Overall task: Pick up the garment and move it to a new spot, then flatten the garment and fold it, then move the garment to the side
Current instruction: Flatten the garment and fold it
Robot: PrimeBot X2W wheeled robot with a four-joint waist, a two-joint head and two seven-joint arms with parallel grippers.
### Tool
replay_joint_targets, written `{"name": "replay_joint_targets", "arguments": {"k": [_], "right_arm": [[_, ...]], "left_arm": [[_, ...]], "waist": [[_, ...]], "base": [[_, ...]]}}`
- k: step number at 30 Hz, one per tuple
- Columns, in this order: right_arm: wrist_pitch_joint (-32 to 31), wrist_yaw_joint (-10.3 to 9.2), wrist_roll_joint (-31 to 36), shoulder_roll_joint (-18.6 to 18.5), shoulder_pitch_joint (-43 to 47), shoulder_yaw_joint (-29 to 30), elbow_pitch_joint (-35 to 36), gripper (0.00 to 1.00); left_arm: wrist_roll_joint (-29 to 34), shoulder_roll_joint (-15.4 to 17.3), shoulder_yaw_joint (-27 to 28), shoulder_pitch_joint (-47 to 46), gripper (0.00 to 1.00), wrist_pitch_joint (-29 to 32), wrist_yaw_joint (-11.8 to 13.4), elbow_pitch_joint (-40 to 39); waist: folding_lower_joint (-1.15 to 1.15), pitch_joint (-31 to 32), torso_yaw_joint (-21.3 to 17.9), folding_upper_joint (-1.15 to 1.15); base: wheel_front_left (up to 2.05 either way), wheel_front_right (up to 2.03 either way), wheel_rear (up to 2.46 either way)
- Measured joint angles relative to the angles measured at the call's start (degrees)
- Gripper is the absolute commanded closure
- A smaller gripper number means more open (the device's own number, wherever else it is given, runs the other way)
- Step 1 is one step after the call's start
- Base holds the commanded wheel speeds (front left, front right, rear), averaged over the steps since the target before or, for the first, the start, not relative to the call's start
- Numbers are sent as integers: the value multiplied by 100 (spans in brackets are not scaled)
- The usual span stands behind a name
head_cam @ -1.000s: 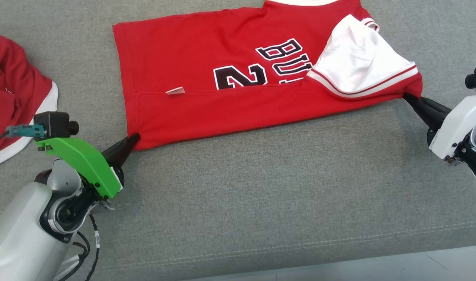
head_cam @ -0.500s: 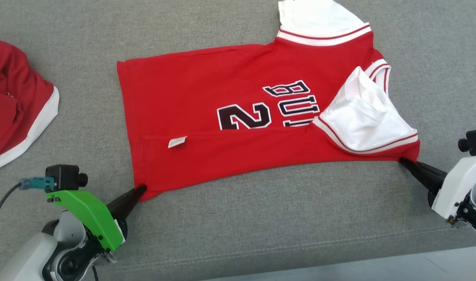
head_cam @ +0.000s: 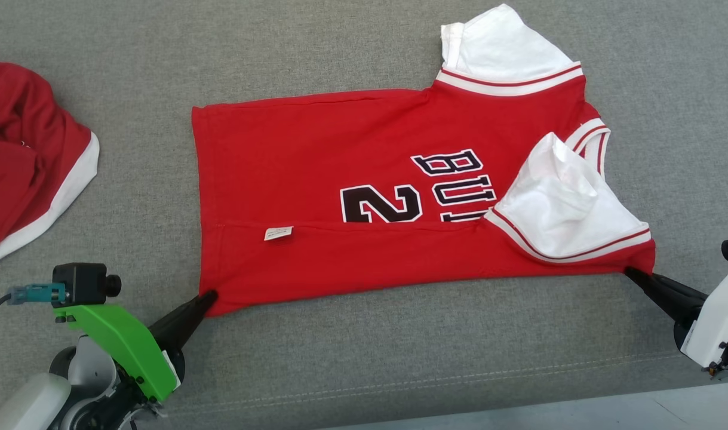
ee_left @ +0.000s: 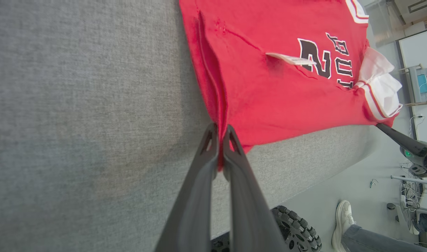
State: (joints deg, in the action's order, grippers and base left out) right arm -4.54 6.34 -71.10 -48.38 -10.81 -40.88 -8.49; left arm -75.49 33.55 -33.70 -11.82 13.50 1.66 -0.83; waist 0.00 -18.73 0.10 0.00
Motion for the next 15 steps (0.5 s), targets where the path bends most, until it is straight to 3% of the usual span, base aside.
{"name": "replay_joint_targets", "arguments": {"k": [15], "right_arm": [[63,-281,-211,-296,497,62,637,100]], "left_arm": [[-243,143,58,493,100,-26,146,-465]], "waist": [[0,27,34,0]], "base": [[0,0,0]]}}
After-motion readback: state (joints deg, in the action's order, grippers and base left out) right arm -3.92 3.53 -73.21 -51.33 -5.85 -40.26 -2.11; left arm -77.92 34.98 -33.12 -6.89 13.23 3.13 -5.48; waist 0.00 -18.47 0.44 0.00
